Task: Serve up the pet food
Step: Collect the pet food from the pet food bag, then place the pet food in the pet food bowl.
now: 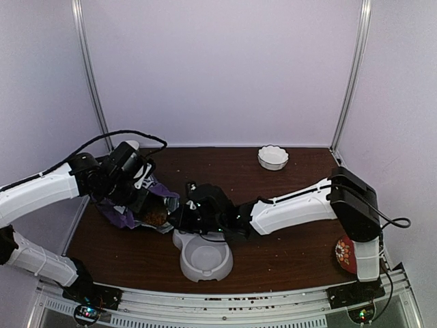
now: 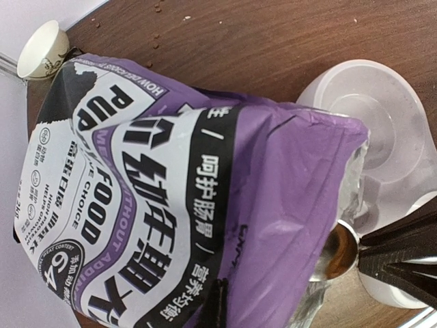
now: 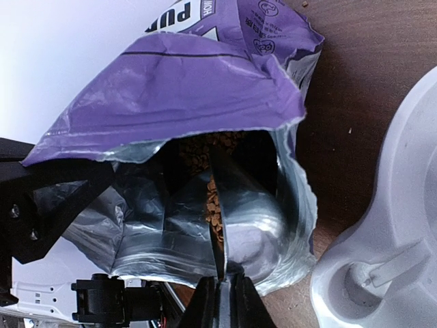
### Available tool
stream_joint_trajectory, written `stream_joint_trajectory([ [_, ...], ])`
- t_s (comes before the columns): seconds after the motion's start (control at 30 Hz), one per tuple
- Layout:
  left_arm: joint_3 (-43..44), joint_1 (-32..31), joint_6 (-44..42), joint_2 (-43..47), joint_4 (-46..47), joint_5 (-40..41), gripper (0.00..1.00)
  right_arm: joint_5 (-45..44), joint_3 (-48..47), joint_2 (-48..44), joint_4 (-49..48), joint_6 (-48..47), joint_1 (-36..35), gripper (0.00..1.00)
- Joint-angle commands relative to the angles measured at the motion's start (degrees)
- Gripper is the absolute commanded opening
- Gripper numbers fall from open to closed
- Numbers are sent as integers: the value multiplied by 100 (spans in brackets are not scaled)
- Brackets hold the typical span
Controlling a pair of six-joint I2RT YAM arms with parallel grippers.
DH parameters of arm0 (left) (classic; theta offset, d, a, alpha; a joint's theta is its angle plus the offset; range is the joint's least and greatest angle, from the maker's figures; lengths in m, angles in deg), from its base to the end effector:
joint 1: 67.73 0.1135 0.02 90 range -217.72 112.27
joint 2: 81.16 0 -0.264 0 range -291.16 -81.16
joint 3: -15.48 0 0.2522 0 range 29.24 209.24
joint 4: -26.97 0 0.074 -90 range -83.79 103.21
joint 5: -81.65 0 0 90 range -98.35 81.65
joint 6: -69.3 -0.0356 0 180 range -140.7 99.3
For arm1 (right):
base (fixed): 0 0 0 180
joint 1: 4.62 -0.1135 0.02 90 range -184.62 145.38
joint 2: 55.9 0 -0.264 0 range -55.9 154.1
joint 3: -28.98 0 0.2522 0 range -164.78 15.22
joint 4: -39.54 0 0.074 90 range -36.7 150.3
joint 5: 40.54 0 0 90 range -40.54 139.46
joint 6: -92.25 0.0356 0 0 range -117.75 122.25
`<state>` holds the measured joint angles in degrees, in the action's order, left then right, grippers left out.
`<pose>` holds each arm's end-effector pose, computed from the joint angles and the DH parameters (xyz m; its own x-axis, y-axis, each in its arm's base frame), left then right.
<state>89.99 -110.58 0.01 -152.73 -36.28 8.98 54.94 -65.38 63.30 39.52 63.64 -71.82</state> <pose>0.1846 -0.1567 0.2831 -0.7871 0.2696 -0.5548 0.2809 0.9574 0.0669 0.1817 0.4410 0.1921 -0.9130 0.0832 -0.3994 -0.3127 0.4862 0.8160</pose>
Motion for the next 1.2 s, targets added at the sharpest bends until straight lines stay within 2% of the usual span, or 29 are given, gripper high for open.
stream_joint_trajectory([
  [0.0,-121,75,74,358,58,379,0,346,448,-182,-1108,370,77,0],
  [0.13,-210,75,8,551,128,496,0,436,752,-279,-1720,540,125,0],
  [0.43,-91,73,148,399,-172,774,0,468,1213,-605,-2296,629,169,0],
  [0.67,-154,75,231,615,-222,959,0,609,1487,-749,-2768,835,214,0],
  [1.03,-316,416,-73,898,118,282,0,617,1946,-1110,-2984,920,221,0],
  [1.17,-301,427,-2,829,92,424,0,684,1993,-1176,-2964,969,215,0],
])
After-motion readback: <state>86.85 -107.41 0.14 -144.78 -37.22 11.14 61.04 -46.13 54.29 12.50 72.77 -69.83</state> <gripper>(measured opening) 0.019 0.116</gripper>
